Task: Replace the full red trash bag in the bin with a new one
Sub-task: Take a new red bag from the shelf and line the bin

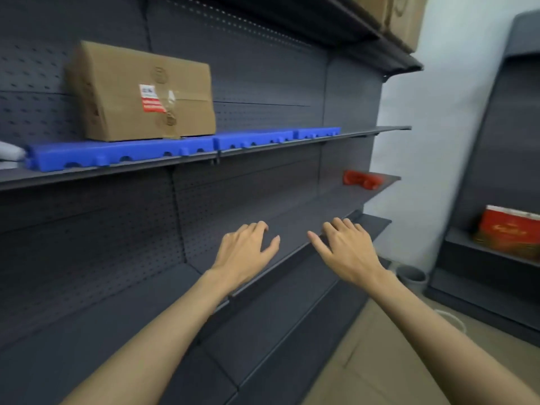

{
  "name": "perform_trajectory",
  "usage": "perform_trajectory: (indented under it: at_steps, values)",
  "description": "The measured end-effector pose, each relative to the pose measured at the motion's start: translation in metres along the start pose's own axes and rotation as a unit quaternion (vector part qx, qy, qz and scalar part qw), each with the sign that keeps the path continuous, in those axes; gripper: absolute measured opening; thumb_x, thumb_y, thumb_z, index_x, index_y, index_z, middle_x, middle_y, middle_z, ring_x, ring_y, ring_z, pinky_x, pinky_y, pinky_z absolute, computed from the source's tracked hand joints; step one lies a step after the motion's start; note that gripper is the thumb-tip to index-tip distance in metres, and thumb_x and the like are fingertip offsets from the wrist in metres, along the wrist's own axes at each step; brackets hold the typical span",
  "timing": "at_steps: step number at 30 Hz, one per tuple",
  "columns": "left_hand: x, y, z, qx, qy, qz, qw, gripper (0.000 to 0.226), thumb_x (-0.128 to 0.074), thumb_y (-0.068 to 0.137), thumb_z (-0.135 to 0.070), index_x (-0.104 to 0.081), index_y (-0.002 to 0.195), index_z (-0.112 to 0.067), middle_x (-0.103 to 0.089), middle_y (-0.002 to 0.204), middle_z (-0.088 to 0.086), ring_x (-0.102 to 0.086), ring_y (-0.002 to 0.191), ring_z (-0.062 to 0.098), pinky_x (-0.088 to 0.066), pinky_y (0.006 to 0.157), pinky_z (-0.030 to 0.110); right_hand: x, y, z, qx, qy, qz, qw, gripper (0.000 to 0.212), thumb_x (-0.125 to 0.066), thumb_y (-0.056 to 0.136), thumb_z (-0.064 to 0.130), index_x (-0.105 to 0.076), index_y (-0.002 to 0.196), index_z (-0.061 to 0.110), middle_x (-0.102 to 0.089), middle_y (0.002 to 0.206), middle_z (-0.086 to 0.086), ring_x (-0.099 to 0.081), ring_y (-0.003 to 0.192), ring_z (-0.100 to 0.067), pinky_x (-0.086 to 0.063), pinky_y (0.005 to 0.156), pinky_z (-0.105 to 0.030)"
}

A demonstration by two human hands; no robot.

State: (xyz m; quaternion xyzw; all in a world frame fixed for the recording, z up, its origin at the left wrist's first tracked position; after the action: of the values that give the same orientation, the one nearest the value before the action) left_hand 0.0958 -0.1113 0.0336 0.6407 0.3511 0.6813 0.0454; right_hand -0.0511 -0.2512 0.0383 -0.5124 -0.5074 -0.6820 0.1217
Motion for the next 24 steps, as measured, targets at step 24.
perform_trajectory:
  at_steps: [24]
  values:
    - [-0.201, 0.276, -0.251, -0.219, -0.142, 0.027, 0.965, 0.046, -0.034, 0.095, -0.059, -0.056, 0.09, -0.019, -0.064, 0.091, -0.003, -0.059, 0.088, 0.021, -0.048, 0.076, 0.039, -0.065, 0.054, -0.321, -0.201, -0.119, 0.015, 0.972, 0.052, -0.032, 0.097, 0.055, -0.059, 0.077, 0.015, -0.06, 0.081, -0.004, -0.054, 0.08, -0.024, -0.038, 0.071, -0.036]
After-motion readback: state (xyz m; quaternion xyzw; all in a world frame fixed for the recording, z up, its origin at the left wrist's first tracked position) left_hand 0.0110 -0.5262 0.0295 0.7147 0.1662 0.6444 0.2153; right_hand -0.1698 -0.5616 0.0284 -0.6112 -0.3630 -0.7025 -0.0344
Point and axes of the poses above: each hand's wrist, its own y-axis towards the middle knuckle, its own x-axis out of the back of the hand, z = x × y, the point moved 5 cm from there along y, towards the middle knuckle
